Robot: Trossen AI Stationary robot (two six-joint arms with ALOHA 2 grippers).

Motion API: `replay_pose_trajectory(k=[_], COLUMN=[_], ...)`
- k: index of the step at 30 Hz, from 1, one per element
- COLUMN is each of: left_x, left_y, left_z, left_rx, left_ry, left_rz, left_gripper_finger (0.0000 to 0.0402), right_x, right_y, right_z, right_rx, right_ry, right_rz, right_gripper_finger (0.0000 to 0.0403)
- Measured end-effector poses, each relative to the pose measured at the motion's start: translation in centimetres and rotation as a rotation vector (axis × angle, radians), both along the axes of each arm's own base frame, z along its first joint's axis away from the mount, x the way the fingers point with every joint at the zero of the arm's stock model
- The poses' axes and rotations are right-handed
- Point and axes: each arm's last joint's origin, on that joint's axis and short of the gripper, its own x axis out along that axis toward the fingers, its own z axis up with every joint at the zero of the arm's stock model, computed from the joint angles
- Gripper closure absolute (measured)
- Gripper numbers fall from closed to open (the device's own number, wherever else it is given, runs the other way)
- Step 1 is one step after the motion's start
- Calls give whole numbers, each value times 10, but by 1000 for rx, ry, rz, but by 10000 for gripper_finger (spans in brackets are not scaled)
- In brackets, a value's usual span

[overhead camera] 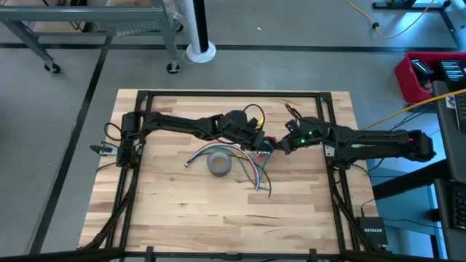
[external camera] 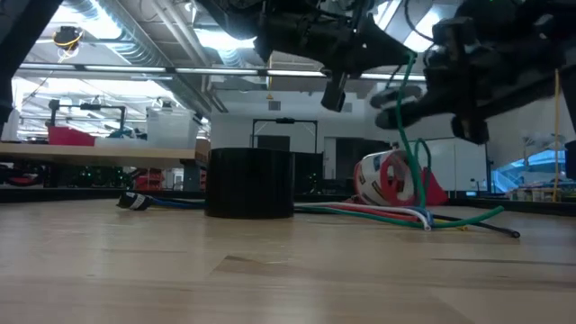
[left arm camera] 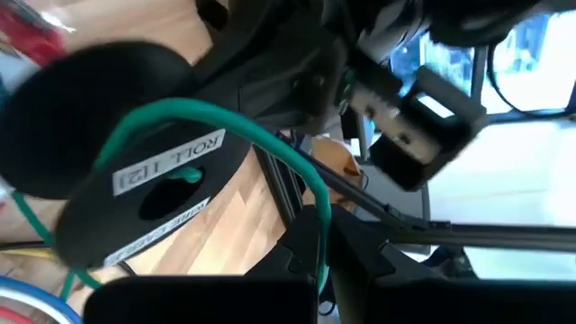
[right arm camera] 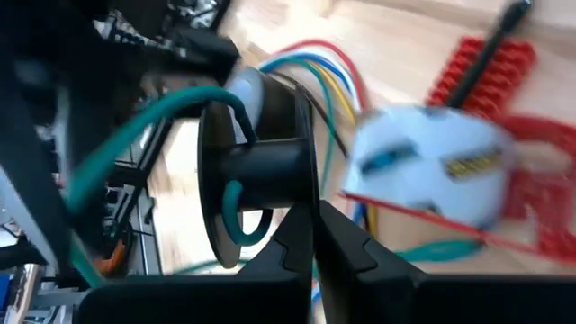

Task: Coil cords
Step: Coil the green wire into the spool

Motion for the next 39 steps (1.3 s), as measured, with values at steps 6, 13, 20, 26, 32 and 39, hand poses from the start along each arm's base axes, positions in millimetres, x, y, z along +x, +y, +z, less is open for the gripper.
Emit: replay_pose_trajectory(k=[6, 13, 20, 26, 32, 39], left_x=[1, 1, 0, -2, -9, -14], left_y=[-10, -16, -18, -24, -22, -29], left_z=[0, 0, -3, -9, -6, -6], left_rx=[58, 119, 131, 226, 427, 666], left_ry=[-15, -31, -7, 39, 68, 97], left_rz=[-36, -68, -82, -119, -129, -147], left_gripper_finger=[400, 400, 400, 400, 400, 400], right_x=[15, 22, 24, 24, 24, 24], right_y=[-4, -7, -8, -8, -9, -8], right_z=[22, 33, 33, 35, 36, 37], right_rx=[-48, -73, -90, -99, -103, -112], right_ry=[-39, -53, -58, -76, -84, -93], right_rz=[20, -12, -47, -47, -48, -31], right_gripper_finger=[400, 400, 400, 400, 400, 400])
